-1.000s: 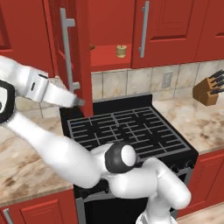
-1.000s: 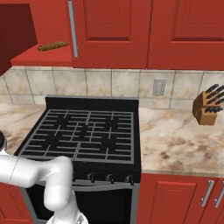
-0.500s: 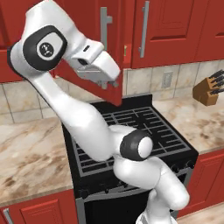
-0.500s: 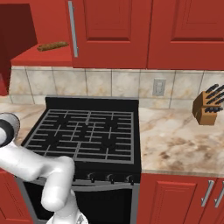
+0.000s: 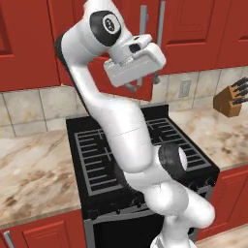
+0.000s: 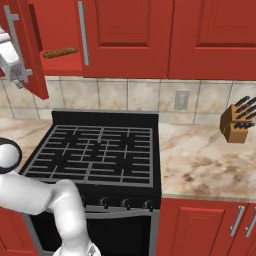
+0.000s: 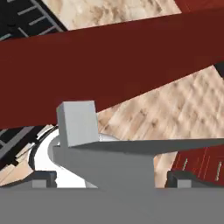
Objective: Pick the candle and candle from the dining table and place them in the open cabinet. Close the cabinet after placing the objects.
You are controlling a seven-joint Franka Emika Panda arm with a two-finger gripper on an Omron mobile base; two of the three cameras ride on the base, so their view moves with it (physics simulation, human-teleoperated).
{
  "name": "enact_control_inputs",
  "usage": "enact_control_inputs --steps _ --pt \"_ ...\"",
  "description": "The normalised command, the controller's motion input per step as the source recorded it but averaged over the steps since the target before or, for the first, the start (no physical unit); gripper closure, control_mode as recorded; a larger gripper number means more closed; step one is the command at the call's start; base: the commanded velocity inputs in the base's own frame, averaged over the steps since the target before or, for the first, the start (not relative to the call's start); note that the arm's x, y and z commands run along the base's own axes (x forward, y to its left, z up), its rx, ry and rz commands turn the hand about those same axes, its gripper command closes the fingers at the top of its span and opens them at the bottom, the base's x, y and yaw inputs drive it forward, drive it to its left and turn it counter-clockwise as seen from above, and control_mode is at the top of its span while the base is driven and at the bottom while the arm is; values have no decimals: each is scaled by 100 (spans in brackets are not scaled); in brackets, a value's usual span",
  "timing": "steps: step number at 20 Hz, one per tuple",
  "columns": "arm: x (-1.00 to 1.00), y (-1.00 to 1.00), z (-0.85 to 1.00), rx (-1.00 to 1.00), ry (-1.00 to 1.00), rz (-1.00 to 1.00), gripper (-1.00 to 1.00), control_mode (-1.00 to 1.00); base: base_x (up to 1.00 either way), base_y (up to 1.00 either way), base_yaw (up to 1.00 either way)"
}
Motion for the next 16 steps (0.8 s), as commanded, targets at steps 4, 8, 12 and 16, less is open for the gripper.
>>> enact_control_inputs --steps 4,8,12,16 --pt "0 -34 -100 -49 -45 73 -100 -100 0 0 0" --pt "0 -51 -54 -11 -92 71 -100 -100 0 0 0" --pt "21 -56 3 2 -100 56 -100 -100 0 0 0" --pt "47 -29 34 3 -95 39 -100 -100 0 0 0"
